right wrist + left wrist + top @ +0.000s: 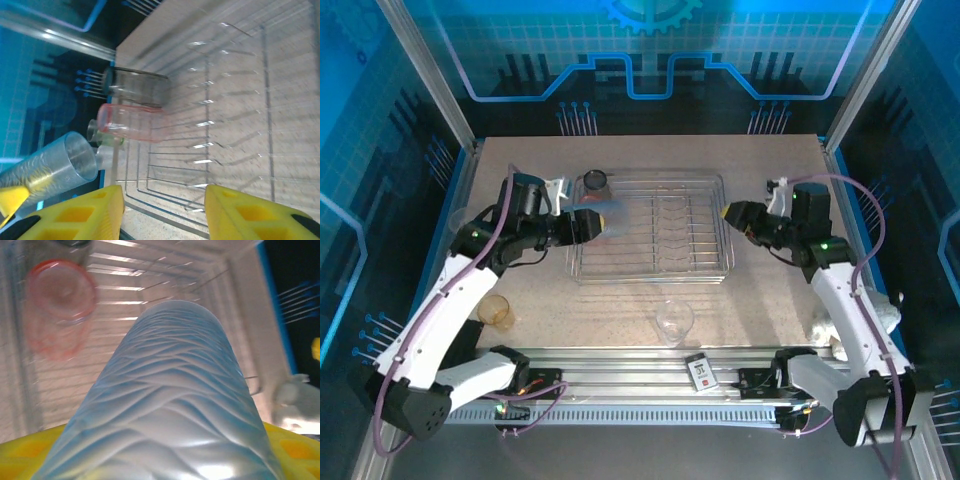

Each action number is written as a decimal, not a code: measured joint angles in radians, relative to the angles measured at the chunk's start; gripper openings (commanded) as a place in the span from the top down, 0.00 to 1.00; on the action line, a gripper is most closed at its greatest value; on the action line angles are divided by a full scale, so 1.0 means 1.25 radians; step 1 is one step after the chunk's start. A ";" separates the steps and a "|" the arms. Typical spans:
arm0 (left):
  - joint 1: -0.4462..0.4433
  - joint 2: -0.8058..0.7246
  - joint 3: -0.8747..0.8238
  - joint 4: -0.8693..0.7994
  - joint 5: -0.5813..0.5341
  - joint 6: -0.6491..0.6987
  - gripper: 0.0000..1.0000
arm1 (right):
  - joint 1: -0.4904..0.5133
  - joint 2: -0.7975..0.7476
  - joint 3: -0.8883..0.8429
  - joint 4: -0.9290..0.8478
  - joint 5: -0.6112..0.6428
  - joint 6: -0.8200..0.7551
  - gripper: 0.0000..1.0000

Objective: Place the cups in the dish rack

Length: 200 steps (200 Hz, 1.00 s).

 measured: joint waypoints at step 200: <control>-0.096 0.416 0.174 -0.279 -0.276 0.041 0.81 | -0.010 -0.049 0.000 -0.078 0.057 -0.011 0.52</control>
